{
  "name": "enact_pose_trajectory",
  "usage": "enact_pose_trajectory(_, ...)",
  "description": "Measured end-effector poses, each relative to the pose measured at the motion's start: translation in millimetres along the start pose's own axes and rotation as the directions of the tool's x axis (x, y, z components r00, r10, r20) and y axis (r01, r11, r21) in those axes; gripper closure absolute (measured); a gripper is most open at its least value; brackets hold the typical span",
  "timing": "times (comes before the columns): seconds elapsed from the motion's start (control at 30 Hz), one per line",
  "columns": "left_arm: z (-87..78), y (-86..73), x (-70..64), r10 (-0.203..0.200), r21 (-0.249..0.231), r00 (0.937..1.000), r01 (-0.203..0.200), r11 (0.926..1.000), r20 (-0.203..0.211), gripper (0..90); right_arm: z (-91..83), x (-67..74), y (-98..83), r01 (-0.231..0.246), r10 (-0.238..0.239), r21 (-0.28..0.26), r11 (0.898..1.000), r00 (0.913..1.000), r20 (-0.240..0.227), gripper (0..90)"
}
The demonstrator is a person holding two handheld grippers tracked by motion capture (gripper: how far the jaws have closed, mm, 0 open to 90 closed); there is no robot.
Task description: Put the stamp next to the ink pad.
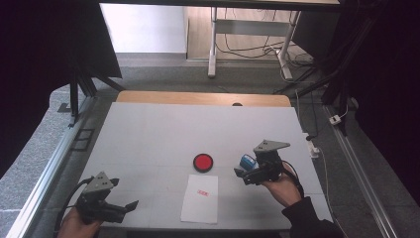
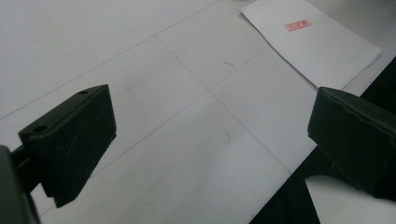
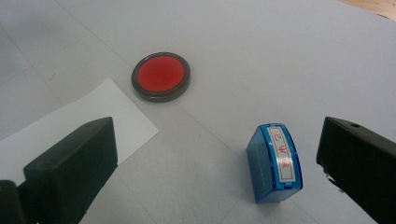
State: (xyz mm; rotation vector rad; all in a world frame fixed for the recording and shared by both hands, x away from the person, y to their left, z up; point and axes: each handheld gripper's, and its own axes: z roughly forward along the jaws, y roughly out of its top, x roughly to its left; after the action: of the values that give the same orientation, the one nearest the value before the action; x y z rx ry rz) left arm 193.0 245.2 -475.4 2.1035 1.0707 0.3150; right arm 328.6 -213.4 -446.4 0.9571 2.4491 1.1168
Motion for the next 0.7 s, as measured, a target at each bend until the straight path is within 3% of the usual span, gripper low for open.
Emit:
enact_pose_trajectory(0.47, 0.4, 0.4, -0.4, 0.004, 0.004, 1.0, -0.004, 1.0, 0.0, 1.2, -23.5, 11.5, -14.4, 0.015, -0.015, -0.014, 1.0, 0.9999, 0.003, 0.0)
enact_pose_trajectory(0.7, 0.6, 0.6, -0.5, 0.005, 0.006, 1.0, -0.005, 1.0, -0.002, 1.1, -38.9, 14.3, -25.4, -0.004, 0.004, -0.034, 0.999, 0.9999, 0.009, 0.0)
